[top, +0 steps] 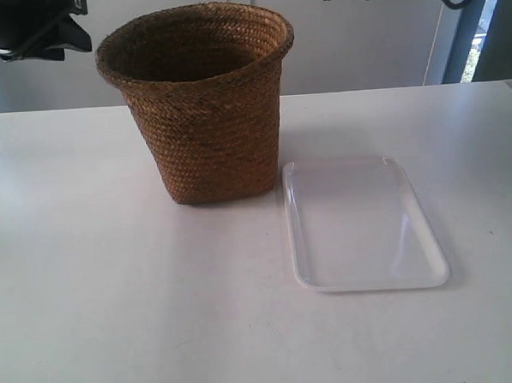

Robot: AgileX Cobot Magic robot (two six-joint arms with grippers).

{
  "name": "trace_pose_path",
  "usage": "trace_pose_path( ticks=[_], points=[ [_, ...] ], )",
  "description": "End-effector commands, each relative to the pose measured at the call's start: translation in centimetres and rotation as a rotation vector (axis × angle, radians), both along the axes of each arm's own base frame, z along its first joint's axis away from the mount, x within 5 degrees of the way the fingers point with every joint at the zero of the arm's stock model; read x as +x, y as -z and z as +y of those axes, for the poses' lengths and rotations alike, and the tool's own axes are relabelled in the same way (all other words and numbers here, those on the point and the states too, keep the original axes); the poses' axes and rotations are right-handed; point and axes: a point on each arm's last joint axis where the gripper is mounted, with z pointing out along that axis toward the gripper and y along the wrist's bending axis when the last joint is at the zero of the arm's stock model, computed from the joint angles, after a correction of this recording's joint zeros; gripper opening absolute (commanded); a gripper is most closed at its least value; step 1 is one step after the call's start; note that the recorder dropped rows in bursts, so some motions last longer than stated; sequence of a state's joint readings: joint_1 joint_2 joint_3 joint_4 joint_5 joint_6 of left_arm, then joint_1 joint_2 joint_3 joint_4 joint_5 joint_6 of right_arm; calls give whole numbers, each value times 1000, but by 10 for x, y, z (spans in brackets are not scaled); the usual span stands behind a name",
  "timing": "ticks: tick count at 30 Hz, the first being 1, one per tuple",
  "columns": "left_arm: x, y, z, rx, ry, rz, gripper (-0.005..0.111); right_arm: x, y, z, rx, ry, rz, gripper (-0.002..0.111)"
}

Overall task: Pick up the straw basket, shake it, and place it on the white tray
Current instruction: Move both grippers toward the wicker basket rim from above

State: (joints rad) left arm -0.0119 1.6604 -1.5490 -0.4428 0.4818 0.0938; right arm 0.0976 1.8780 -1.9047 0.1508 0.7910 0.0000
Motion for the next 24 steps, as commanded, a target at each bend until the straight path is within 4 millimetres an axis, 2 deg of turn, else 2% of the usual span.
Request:
trace_pose_path(
  ticks=[1, 4, 7, 11, 14, 18, 24],
  points=[
    [5, -10, -1, 12, 18, -54, 49, 4, -10, -4, 22, 14, -42, 61],
    [9, -16, 0, 12, 7, -88, 49, 7, -16, -1, 56, 10, -61, 62],
    [15, -12, -1, -5, 7, -75, 49, 14, -14, 3, 120, 2, -61, 62],
    [24, 1, -1, -22, 1, -47, 49, 27, 2, 8, 174, -8, -29, 65],
    [28, 4, 0, -20, -13, -62, 55, 36, 12, 9, 172, -11, -13, 70],
    [34, 9, 0, -19, -25, -69, 62, 44, 24, 11, 157, -20, -3, 71],
    [41, 20, -1, -11, -13, -71, 61, 49, 30, 13, 191, -18, 3, 71]
  ],
)
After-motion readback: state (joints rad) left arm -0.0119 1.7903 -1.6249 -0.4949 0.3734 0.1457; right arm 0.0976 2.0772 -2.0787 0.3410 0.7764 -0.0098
